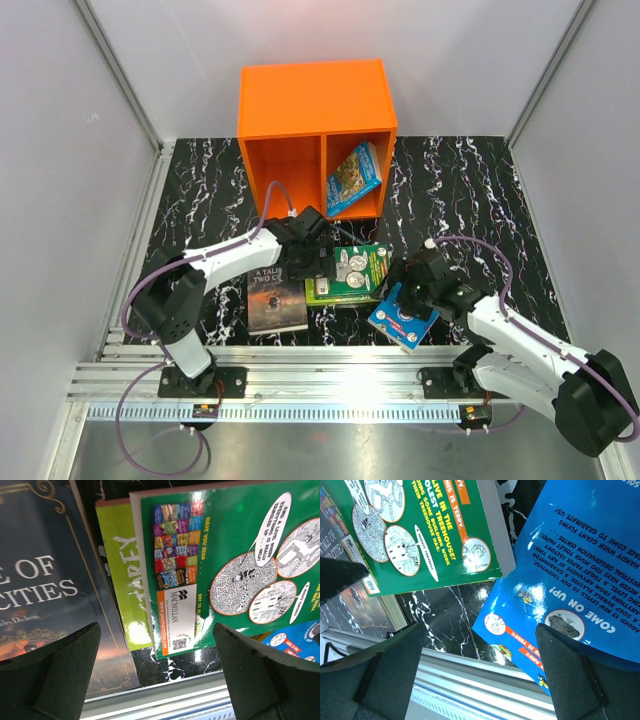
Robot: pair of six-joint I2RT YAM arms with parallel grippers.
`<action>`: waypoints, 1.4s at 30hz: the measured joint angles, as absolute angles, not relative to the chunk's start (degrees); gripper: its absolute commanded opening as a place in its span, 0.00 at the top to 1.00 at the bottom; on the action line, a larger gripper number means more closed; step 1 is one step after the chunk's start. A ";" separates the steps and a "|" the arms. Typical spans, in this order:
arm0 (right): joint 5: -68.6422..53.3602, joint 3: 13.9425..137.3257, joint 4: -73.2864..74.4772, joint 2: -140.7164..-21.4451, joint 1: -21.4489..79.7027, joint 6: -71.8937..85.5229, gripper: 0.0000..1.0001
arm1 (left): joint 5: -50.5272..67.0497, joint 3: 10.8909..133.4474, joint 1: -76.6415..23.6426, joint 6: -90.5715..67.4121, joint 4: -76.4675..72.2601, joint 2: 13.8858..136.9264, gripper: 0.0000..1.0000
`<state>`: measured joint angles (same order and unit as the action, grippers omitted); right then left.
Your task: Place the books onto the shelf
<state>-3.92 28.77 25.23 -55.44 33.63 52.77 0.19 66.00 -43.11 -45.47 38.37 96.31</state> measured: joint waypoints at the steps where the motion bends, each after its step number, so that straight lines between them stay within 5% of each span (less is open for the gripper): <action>1: -3.64 28.80 25.12 -55.40 33.58 52.77 0.00 | 0.38 66.00 -43.20 -45.45 38.37 96.53 0.01; 12: -4.78 28.73 19.92 -58.00 18.50 50.11 0.00 | 1.58 66.00 -43.53 -44.25 38.17 97.32 0.01; 33: -19.55 26.17 -7.51 -76.60 18.09 52.95 0.02 | 2.17 74.98 -47.16 -43.92 41.36 104.16 0.01; 39: -20.60 25.23 -9.74 -77.25 18.06 52.58 0.15 | 2.22 76.16 -47.57 -44.34 42.33 105.23 0.01; 42: -20.14 24.91 -6.50 -75.77 18.06 51.24 0.40 | 2.24 76.18 -47.70 -44.88 42.37 105.25 0.01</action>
